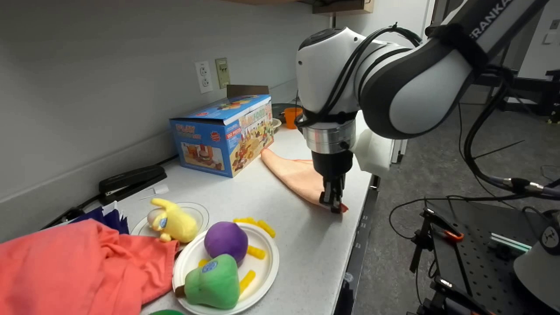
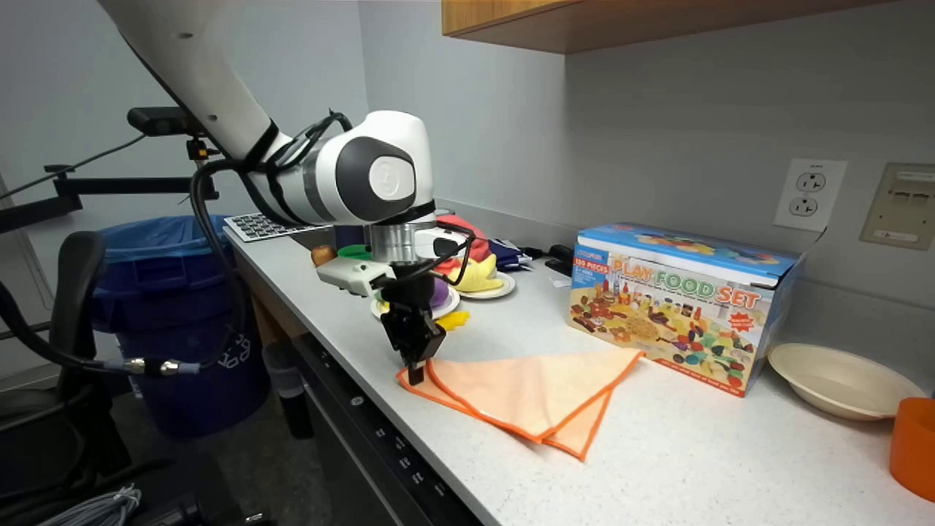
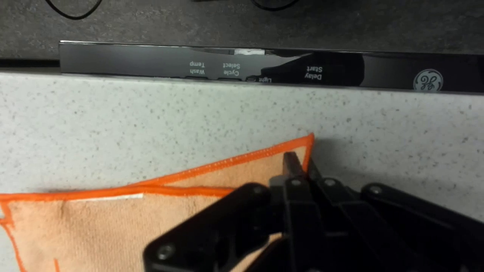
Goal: Fold the cloth
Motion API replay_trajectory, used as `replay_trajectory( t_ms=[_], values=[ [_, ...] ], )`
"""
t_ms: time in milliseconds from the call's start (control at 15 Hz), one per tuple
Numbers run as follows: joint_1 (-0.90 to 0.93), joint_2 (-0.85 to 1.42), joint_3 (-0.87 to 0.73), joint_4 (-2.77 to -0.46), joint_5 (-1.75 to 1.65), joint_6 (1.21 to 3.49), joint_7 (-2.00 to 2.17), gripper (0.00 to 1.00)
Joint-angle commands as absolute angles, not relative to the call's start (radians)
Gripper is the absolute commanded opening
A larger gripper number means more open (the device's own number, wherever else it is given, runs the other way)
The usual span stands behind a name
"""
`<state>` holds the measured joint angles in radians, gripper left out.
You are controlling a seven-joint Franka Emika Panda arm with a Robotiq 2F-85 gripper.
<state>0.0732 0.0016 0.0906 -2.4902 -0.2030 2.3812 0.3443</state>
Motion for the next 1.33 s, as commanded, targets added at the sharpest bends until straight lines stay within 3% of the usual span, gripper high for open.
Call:
replay_trajectory(
  t_ms=[0, 533, 1267],
  values=[
    [0.054, -0.079, 0.065, -2.482, -0.180, 2.325, 0.301, 0.00],
    [-0.052, -0.187, -0.023, -2.336, -0.339, 2.093, 0.130, 0.00],
    [-0.058, 0.118, -0.051, -2.046, -0.292, 2.162, -0.125, 0.00]
  ],
)
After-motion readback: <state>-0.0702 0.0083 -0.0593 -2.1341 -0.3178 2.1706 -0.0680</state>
